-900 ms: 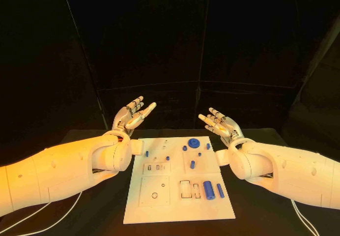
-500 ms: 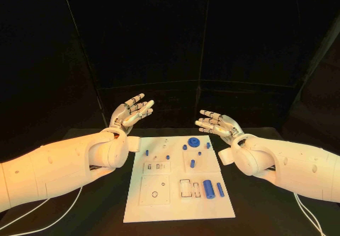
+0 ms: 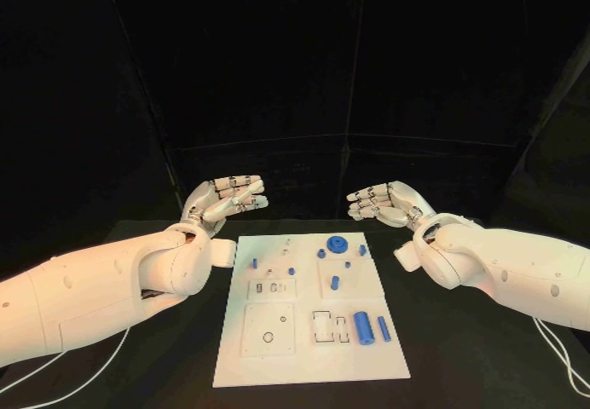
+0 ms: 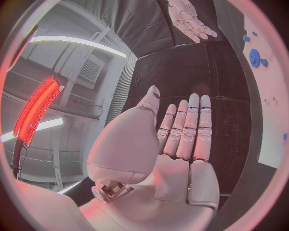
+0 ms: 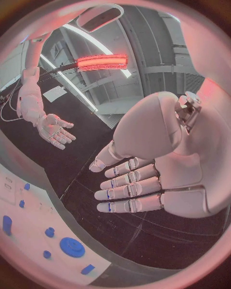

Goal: Assemble the parts on the task board

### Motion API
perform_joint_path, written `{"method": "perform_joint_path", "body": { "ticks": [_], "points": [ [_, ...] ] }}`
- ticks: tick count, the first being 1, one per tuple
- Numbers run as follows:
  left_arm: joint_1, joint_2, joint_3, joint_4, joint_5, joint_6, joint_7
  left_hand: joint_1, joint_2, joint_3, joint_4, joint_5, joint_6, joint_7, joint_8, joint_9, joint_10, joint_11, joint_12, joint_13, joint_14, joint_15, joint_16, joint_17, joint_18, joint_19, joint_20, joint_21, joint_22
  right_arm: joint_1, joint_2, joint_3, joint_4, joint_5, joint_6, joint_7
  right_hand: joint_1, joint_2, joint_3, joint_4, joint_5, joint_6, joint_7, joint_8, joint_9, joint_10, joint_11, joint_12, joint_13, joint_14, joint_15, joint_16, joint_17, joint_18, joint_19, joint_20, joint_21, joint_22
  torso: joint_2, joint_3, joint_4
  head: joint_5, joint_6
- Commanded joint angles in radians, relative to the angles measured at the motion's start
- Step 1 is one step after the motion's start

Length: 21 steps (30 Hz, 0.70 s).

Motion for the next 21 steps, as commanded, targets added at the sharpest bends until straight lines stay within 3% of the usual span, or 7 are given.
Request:
{"method": "perform_joint_path", "body": {
  "ticks": [1,3,4,7,10,15,21],
  "points": [
    [0.004,-0.012,0.001,0.022,-0.024,0.069,0.025,0.015,0.003,-0.004,-0.019,0.003,0.027,0.022,0.001,-0.005,0.032,-0.011,-0.006,-0.008,0.03,-0.01,0.0,0.001,0.007,0.028,-0.011,0.002,-0.002,0.016,0.002,0.002,-0.006,-0.209,0.023,-0.056,0.018,-0.021,0.047,-0.044,0.007,0.126,-0.002,0.007,0.002,0.158,-0.043,-0.014,0.003,0.211,-0.064,0.033,0.021,0.022,0.155,-0.064,0.086,0.027,0.02,0.0035,0.0055,-0.002,0.007],
    [0.005,-0.02,0.001,0.037,-0.031,0.074,0.027,0.019,0.006,-0.007,-0.027,0.003,0.037,0.018,-0.001,-0.008,0.045,-0.014,-0.012,-0.012,0.043,-0.014,-0.002,0.001,0.006,0.04,-0.015,0.001,-0.004,0.027,0.004,0.003,-0.01,-0.272,0.042,-0.081,0.014,-0.03,0.053,-0.042,0.004,0.136,-0.006,0.001,0.001,0.175,-0.049,-0.025,0.002,0.234,-0.072,0.032,0.026,0.02,0.184,-0.081,0.116,0.041,0.032,0.0017,0.0075,-0.005,0.012],
    [0.006,-0.026,0.001,0.049,-0.035,0.077,0.027,0.021,0.009,-0.009,-0.033,0.004,0.044,0.016,-0.004,-0.011,0.054,-0.016,-0.018,-0.014,0.055,-0.017,-0.004,0.002,0.006,0.051,-0.018,0.0,-0.006,0.034,0.006,0.003,-0.013,-0.323,0.06,-0.104,0.016,-0.043,0.054,-0.042,-0.003,0.148,-0.013,-0.002,0.001,0.195,-0.055,-0.03,0.003,0.25,-0.08,0.03,0.029,0.018,0.23,-0.103,0.163,0.065,0.039,0.0002,0.0105,-0.008,0.014],
    [0.01,-0.04,0.001,0.076,-0.039,0.077,0.028,0.023,0.011,-0.011,-0.038,0.003,0.048,0.016,-0.008,-0.014,0.059,-0.017,-0.025,-0.016,0.062,-0.018,-0.007,0.002,0.006,0.058,-0.02,-0.002,-0.008,0.053,0.015,0.004,-0.019,-0.436,0.086,-0.159,0.007,-0.055,0.049,-0.039,-0.019,0.167,-0.024,-0.004,0.002,0.233,-0.069,-0.027,0.009,0.299,-0.101,0.041,0.039,0.018,0.284,-0.126,0.233,0.101,0.056,-0.0026,0.0184,-0.012,0.017],
    [0.015,-0.055,0.001,0.109,-0.041,0.072,0.031,0.022,0.014,-0.017,-0.045,0.003,0.047,0.023,-0.017,-0.02,0.06,-0.013,-0.04,-0.018,0.068,-0.017,-0.014,0.002,0.005,0.064,-0.021,-0.007,-0.012,0.069,0.025,0.004,-0.018,-0.555,0.102,-0.229,-0.001,-0.07,0.051,-0.04,0.018,0.193,-0.036,-0.006,0.002,0.266,-0.081,-0.03,0.011,0.326,-0.113,0.032,0.042,0.015,0.321,-0.145,0.319,0.15,0.073,-0.0054,0.0268,-0.018,0.029],
    [0.029,-0.079,0.001,0.161,-0.037,0.065,0.037,0.019,0.018,-0.024,-0.053,0.003,0.037,0.032,-0.034,-0.028,0.049,-0.004,-0.06,-0.018,0.065,-0.012,-0.026,0.0,0.003,0.065,-0.018,-0.018,-0.02,0.085,0.048,0.005,-0.014,-0.731,0.12,-0.334,-0.014,-0.079,0.071,-0.039,0.027,0.206,-0.038,-0.015,0.001,0.278,-0.088,-0.042,0.01,0.366,-0.12,0.029,0.051,0.015,0.334,-0.155,0.398,0.197,0.096,-0.0125,0.0309,-0.024,0.03],
    [0.04,-0.087,0.001,0.2,-0.021,0.065,0.032,0.015,0.024,-0.03,-0.061,0.003,0.03,0.039,-0.048,-0.03,0.04,0.002,-0.076,-0.018,0.056,-0.006,-0.041,-0.003,0.001,0.061,-0.014,-0.031,-0.027,0.095,0.081,0.005,-0.015,-0.889,0.15,-0.412,-0.031,-0.084,0.093,-0.039,-0.026,0.203,-0.037,-0.029,0.0,0.238,-0.081,-0.071,0.006,0.388,-0.119,0.021,0.058,0.017,0.346,-0.153,0.447,0.225,0.125,-0.0146,0.0369,-0.029,0.034]
  ]
}}
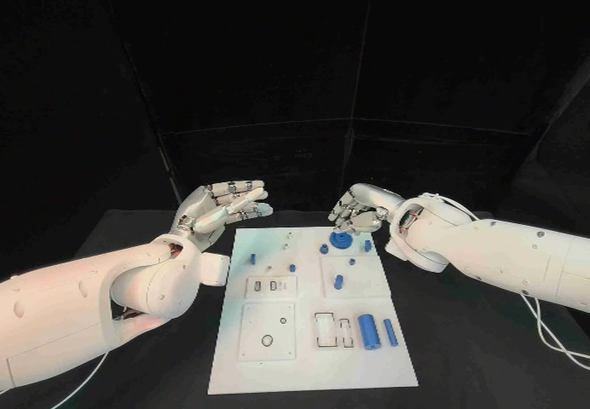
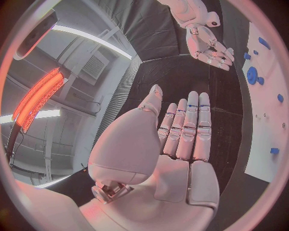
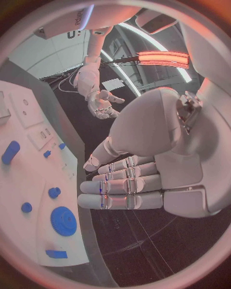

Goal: Assemble the parts on the task board

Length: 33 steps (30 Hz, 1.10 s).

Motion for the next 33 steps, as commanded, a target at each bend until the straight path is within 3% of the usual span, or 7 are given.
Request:
{"method": "perform_joint_path", "body": {
  "ticks": [1,4,10,16,23,27,33],
  "points": [
    [0.004,-0.001,0.001,0.015,0.008,0.016,0.018,-0.002,0.009,-0.003,-0.008,0.003,-0.011,0.025,-0.01,-0.002,-0.007,0.007,-0.009,-0.001,-0.009,0.009,-0.009,-0.003,0.001,0.0,0.008,-0.009,-0.004,0.004,0.014,0.001,0.003,-0.216,0.054,-0.109,-0.004,0.001,0.022,-0.002,-0.033,0.002,0.002,-0.011,-0.001,-0.015,0.001,-0.007,0.0,0.011,0.001,-0.009,0.003,0.017,0.011,0.0,0.025,0.014,0.029,-0.0035,0.0068,-0.005,0.001],
    [0.005,0.002,0.001,0.018,0.015,0.018,0.016,-0.002,0.011,-0.004,-0.01,0.003,-0.014,0.027,-0.012,-0.002,-0.009,0.008,-0.011,-0.001,-0.011,0.011,-0.012,-0.003,0.001,0.0,0.009,-0.011,-0.006,0.006,0.024,0.001,0.008,-0.258,0.072,-0.124,-0.003,-0.006,0.045,-0.002,-0.044,-0.002,0.003,-0.019,0.0,-0.024,0.003,-0.008,0.0,0.015,0.002,-0.019,0.006,0.018,0.019,0.001,0.058,0.032,0.04,-0.0048,0.0102,-0.006,0.002],
    [0.006,0.011,0.001,0.011,0.02,0.021,0.012,-0.004,0.014,-0.005,-0.01,0.003,-0.015,0.027,-0.015,-0.002,-0.01,0.009,-0.013,-0.001,-0.012,0.011,-0.013,-0.003,0.001,-0.001,0.01,-0.013,-0.007,0.006,0.039,0.002,0.013,-0.312,0.12,-0.156,-0.018,-0.024,0.079,0.0,-0.041,-0.046,0.006,-0.034,-0.003,-0.077,0.011,-0.012,-0.004,0.025,0.006,-0.033,0.013,0.018,0.028,0.006,0.107,0.06,0.055,-0.0023,0.0151,-0.005,0.003],
    [0.006,0.014,0.001,0.009,0.021,0.025,0.011,-0.005,0.016,-0.006,-0.011,0.003,-0.017,0.028,-0.017,-0.002,-0.011,0.01,-0.015,-0.001,-0.012,0.012,-0.015,-0.004,0.001,-0.001,0.011,-0.015,-0.008,0.007,0.048,0.002,0.012,-0.326,0.155,-0.174,-0.036,-0.032,0.097,0.006,-0.06,-0.067,0.009,-0.032,-0.002,-0.104,0.015,-0.009,-0.003,0.032,0.007,-0.043,0.019,0.017,0.047,0.018,0.153,0.085,0.066,-0.0016,0.0125,-0.003,0.009],
    [0.006,0.021,0.001,0.002,0.021,0.028,0.008,-0.006,0.017,-0.006,-0.011,0.003,-0.018,0.029,-0.018,-0.002,-0.012,0.01,-0.016,-0.001,-0.012,0.012,-0.016,-0.004,0.001,-0.001,0.011,-0.016,-0.008,0.006,0.055,0.002,0.013,-0.33,0.177,-0.178,-0.047,-0.035,0.106,0.013,-0.082,-0.069,0.009,-0.031,0.0,-0.107,0.015,-0.006,-0.002,0.037,0.008,-0.05,0.025,0.008,0.073,0.026,0.222,0.163,0.07,0.0016,0.013,0.0,0.005],
    [0.006,0.022,0.001,-0.001,0.025,0.028,0.006,-0.006,0.018,-0.006,-0.012,0.003,-0.018,0.029,-0.019,-0.002,-0.012,0.011,-0.016,-0.001,-0.012,0.012,-0.016,-0.004,0.001,-0.001,0.011,-0.016,-0.008,0.006,0.057,0.002,0.008,-0.331,0.181,-0.182,-0.048,-0.035,0.109,0.014,-0.086,-0.069,0.009,-0.031,0.0,-0.11,0.016,-0.007,-0.002,0.038,0.008,-0.052,0.026,0.007,0.075,0.028,0.234,0.176,0.07,0.0001,0.0132,-0.002,0.003],
    [0.006,0.024,0.001,-0.004,0.028,0.029,0.003,-0.006,0.019,-0.006,-0.012,0.003,-0.019,0.029,-0.019,-0.002,-0.012,0.011,-0.017,-0.001,-0.012,0.012,-0.016,-0.004,0.001,-0.001,0.011,-0.016,-0.009,0.006,0.066,0.002,-0.006,-0.331,0.18,-0.184,-0.048,-0.031,0.115,0.016,-0.087,-0.068,0.011,-0.03,0.0,-0.112,0.017,-0.006,-0.002,0.039,0.009,-0.054,0.028,0.005,0.08,0.029,0.252,0.196,0.07,0.0011,0.0135,0.001,0.0]
  ]
}}
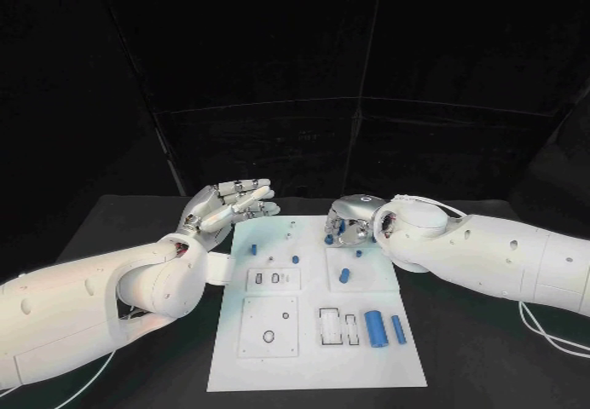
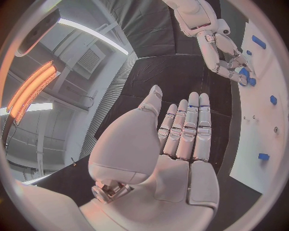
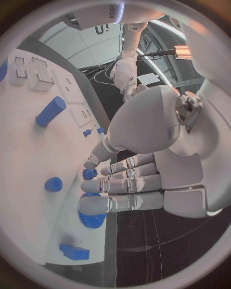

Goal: Assemble the parts on the task board

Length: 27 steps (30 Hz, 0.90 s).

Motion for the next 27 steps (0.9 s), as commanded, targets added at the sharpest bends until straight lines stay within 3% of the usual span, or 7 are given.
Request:
{"method": "perform_joint_path", "body": {
  "ticks": [1,9,16,21,27],
  "points": [
    [0.002,0.002,0.001,-0.001,0.006,0.017,0.005,0.002,0.01,-0.001,-0.006,0.003,-0.006,0.036,-0.006,-0.001,-0.006,0.004,-0.005,-0.001,-0.002,0.002,-0.004,-0.002,0.001,0.0,0.005,-0.005,-0.001,0.003,0.006,0.001,-0.006,-0.014,0.016,-0.009,-0.006,0.003,0.007,0.001,-0.005,-0.006,0.004,-0.001,0.001,-0.007,-0.001,0.002,0.002,0.008,0.0,-0.008,0.002,0.006,0.007,-0.002,0.009,0.007,0.0,0.0002,0.0003,0.002,-0.003],
    [0.002,0.004,0.001,-0.001,0.007,0.017,0.0,0.002,0.013,-0.001,-0.007,0.003,-0.008,0.036,-0.008,-0.001,-0.007,0.005,-0.007,-0.001,-0.002,0.002,-0.005,-0.002,0.001,0.0,0.005,-0.006,-0.002,0.003,0.018,0.001,-0.02,-0.01,0.014,-0.004,-0.019,0.013,0.018,0.017,-0.006,-0.011,0.005,-0.002,0.001,-0.008,0.0,0.003,0.002,0.011,0.002,-0.013,0.006,0.004,0.006,0.001,0.03,0.025,0.001,0.0002,0.0019,-0.003,-0.009],
    [0.002,0.006,0.001,-0.002,0.007,0.019,-0.004,0.002,0.013,-0.001,-0.007,0.003,-0.008,0.036,-0.008,-0.001,-0.007,0.005,-0.007,-0.001,-0.002,0.002,-0.005,-0.002,0.001,0.0,0.005,-0.006,-0.002,0.003,0.033,0.001,-0.04,-0.002,0.014,0.004,-0.024,0.022,0.035,0.028,-0.005,-0.006,0.006,0.0,0.001,-0.001,0.0,0.006,0.002,0.012,0.002,-0.018,0.011,0.003,0.005,0.003,0.049,0.044,0.001,0.0011,-0.0008,0.004,-0.017],
    [0.002,0.008,0.001,-0.003,0.007,0.021,-0.006,0.002,0.014,-0.001,-0.008,0.003,-0.009,0.037,-0.009,-0.001,-0.008,0.005,-0.007,-0.001,-0.001,0.003,-0.006,-0.002,0.001,0.001,0.006,-0.007,-0.002,0.003,0.044,0.001,-0.056,0.0,0.029,0.006,-0.022,0.025,0.056,0.032,-0.006,0.001,0.006,0.001,0.002,0.007,-0.002,0.007,0.002,0.012,0.002,-0.023,0.015,0.003,0.001,0.003,0.062,0.054,0.0,0.0012,0.001,0.006,-0.022],
    [0.002,0.006,0.001,-0.002,0.007,0.021,-0.007,0.002,0.015,-0.001,-0.009,0.003,-0.009,0.036,-0.01,-0.001,-0.008,0.005,-0.008,-0.001,-0.001,0.002,-0.006,-0.001,0.001,0.001,0.006,-0.007,-0.002,0.002,0.05,0.001,-0.066,0.001,0.057,0.007,-0.022,0.023,0.083,0.036,-0.012,0.015,0.007,0.003,0.003,0.019,-0.002,0.008,0.002,0.013,0.001,-0.027,0.02,0.003,-0.005,0.003,0.074,0.063,0.0,0.0015,-0.0014,0.004,-0.028]
  ]
}}
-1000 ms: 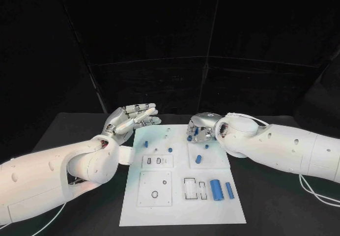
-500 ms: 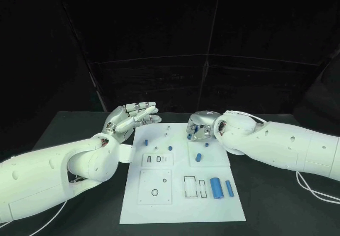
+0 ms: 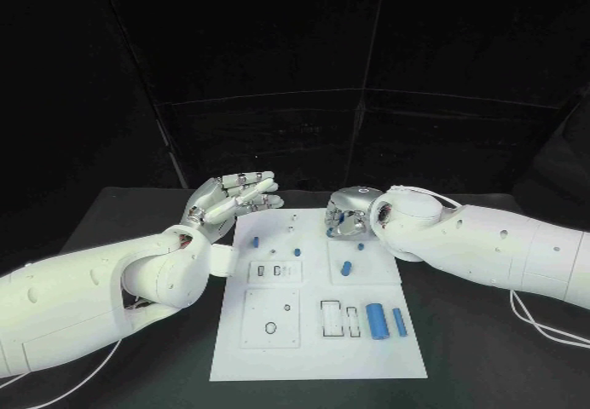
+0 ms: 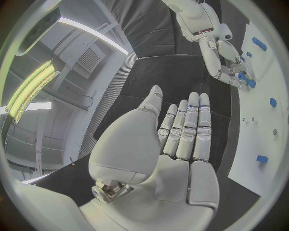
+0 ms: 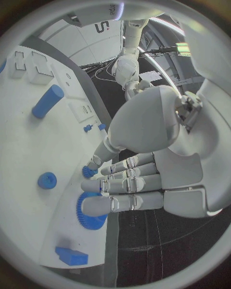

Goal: Assemble the parts on the task board

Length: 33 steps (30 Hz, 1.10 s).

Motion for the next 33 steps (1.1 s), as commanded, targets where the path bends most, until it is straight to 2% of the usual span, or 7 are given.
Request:
{"method": "perform_joint_path", "body": {
  "ticks": [1,10,14,23,29,33],
  "points": [
    [0.002,-0.001,0.001,0.002,0.002,0.015,0.001,-0.002,0.011,0.002,-0.006,0.003,-0.009,0.036,-0.006,-0.001,-0.004,0.002,-0.004,-0.001,-0.001,0.003,-0.006,-0.002,0.002,0.001,0.006,-0.004,-0.001,0.002,0.002,0.001,-0.002,0.002,0.034,0.008,-0.005,0.005,0.011,0.001,-0.006,0.013,0.001,0.004,0.002,0.012,-0.001,0.005,0.001,0.006,0.001,-0.008,0.003,0.003,-0.006,0.003,0.008,0.003,0.0,0.0002,-0.0014,-0.004,-0.002],
    [0.002,0.0,0.001,-0.001,0.002,0.015,0.0,0.0,0.012,0.002,-0.008,0.003,-0.009,0.036,-0.007,-0.001,-0.004,0.001,-0.004,-0.001,0.0,0.002,-0.006,-0.001,0.002,0.001,0.006,-0.005,-0.002,0.002,0.017,0.001,-0.02,0.002,0.061,0.011,-0.005,-0.001,0.026,0.002,-0.009,0.019,0.001,0.003,0.002,0.017,-0.002,0.005,0.0,0.006,0.0,-0.01,0.006,0.002,-0.008,0.003,0.016,0.011,0.001,0.0007,-0.0004,-0.004,-0.01],
    [0.002,0.0,0.001,-0.003,0.002,0.013,0.0,0.0,0.012,0.002,-0.008,0.003,-0.009,0.036,-0.007,-0.001,-0.004,0.001,-0.005,-0.001,0.0,0.002,-0.006,-0.001,0.002,0.002,0.006,-0.005,-0.002,0.002,0.024,0.001,-0.027,0.003,0.073,0.013,-0.006,-0.004,0.033,0.004,-0.011,0.023,0.0,0.004,0.002,0.021,-0.002,0.005,0.0,0.007,0.0,-0.012,0.008,0.002,-0.009,0.003,0.021,0.014,0.001,0.0011,-0.0021,-0.002,-0.014],
    [0.002,-0.001,0.001,-0.001,0.002,0.011,-0.001,0.0,0.012,0.002,-0.008,0.003,-0.009,0.036,-0.007,-0.001,-0.004,0.001,-0.005,-0.001,0.0,0.002,-0.006,-0.001,0.002,0.002,0.006,-0.005,-0.002,0.002,0.034,0.001,-0.038,0.005,0.075,0.011,-0.007,-0.005,0.037,0.005,-0.013,0.025,0.0,0.003,0.002,0.023,-0.002,0.005,0.0,0.007,0.0,-0.012,0.009,0.002,-0.01,0.003,0.023,0.015,0.004,0.0011,-0.0007,-0.001,-0.015],
    [0.002,0.0,0.001,-0.004,0.002,0.01,-0.002,0.0,0.012,0.002,-0.008,0.003,-0.009,0.036,-0.007,-0.001,-0.004,0.001,-0.005,-0.001,0.0,0.002,-0.006,-0.001,0.002,0.002,0.006,-0.005,-0.002,0.002,0.038,0.001,-0.046,0.005,0.067,0.013,-0.01,-0.004,0.053,0.013,-0.016,0.032,0.0,0.004,0.002,0.03,-0.003,0.005,0.0,0.008,0.0,-0.014,0.012,0.001,-0.012,0.003,0.03,0.021,0.003,0.0016,-0.0023,0.0,-0.019],
    [0.002,0.001,0.001,-0.004,0.002,0.01,-0.002,0.0,0.012,0.002,-0.008,0.003,-0.009,0.036,-0.007,-0.001,-0.004,0.001,-0.005,-0.001,0.0,0.002,-0.006,-0.001,0.002,0.002,0.006,-0.005,-0.002,0.002,0.034,0.001,-0.041,0.006,0.024,0.019,-0.008,-0.001,0.085,0.024,-0.012,0.055,-0.005,0.008,0.004,0.053,-0.008,0.01,0.002,0.009,-0.003,-0.018,0.018,-0.004,-0.003,0.002,0.059,0.057,0.003,0.0016,-0.0024,0.001,-0.02]
  ]
}}
